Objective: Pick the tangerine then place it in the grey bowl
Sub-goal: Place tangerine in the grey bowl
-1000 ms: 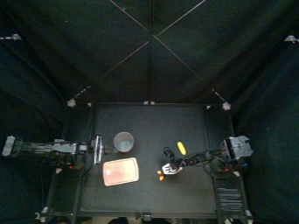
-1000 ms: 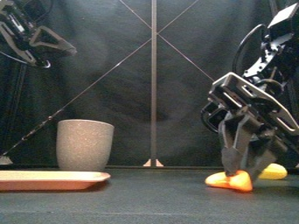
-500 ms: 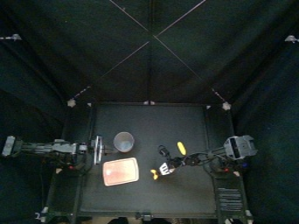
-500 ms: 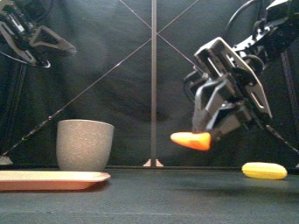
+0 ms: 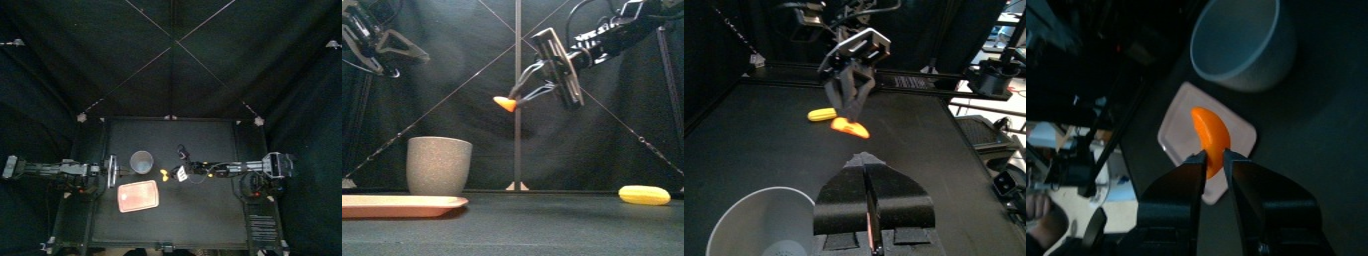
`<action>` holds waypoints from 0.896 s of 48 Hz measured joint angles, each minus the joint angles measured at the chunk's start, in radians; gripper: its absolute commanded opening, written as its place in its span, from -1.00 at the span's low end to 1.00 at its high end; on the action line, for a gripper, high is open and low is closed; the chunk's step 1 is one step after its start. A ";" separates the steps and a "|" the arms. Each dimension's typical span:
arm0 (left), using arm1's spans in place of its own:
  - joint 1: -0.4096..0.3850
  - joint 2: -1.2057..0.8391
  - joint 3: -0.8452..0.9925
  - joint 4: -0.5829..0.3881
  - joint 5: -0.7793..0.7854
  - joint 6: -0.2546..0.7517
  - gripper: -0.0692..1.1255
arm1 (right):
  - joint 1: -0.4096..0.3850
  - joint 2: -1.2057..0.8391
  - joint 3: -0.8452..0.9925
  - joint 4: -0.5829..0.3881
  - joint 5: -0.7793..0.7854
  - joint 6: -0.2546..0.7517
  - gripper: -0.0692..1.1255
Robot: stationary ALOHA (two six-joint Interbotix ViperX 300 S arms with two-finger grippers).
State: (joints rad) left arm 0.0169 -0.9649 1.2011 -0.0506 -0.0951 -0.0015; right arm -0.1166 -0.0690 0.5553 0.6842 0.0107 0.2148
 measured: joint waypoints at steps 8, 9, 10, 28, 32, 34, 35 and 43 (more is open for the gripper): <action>0.000 0.000 0.002 0.002 -0.002 0.002 -0.74 | -0.041 0.072 -0.097 -0.060 -0.002 0.002 0.15; 0.002 0.000 0.002 0.000 -0.002 0.002 -0.74 | -0.044 0.081 -0.106 -0.064 -0.002 0.000 0.15; 0.002 -0.002 0.000 0.000 -0.003 0.002 -0.74 | -0.048 0.092 -0.120 -0.071 -0.002 0.000 0.15; 0.002 0.000 0.002 0.000 -0.020 0.002 -0.74 | -0.071 0.287 -0.348 -0.147 0.002 0.000 0.15; 0.002 -0.002 0.000 0.002 -0.020 0.002 -0.74 | -0.077 0.321 -0.382 -0.161 0.003 0.000 0.15; 0.002 0.000 0.000 0.000 -0.020 0.002 -0.74 | -0.078 0.327 -0.390 -0.166 0.006 0.000 0.15; 0.002 -0.002 0.002 0.000 -0.020 0.002 -0.74 | -0.083 0.339 -0.402 -0.172 0.009 0.000 0.17; 0.002 -0.002 0.000 0.000 -0.021 0.003 -0.74 | -0.092 0.367 -0.430 -0.190 0.026 0.003 0.20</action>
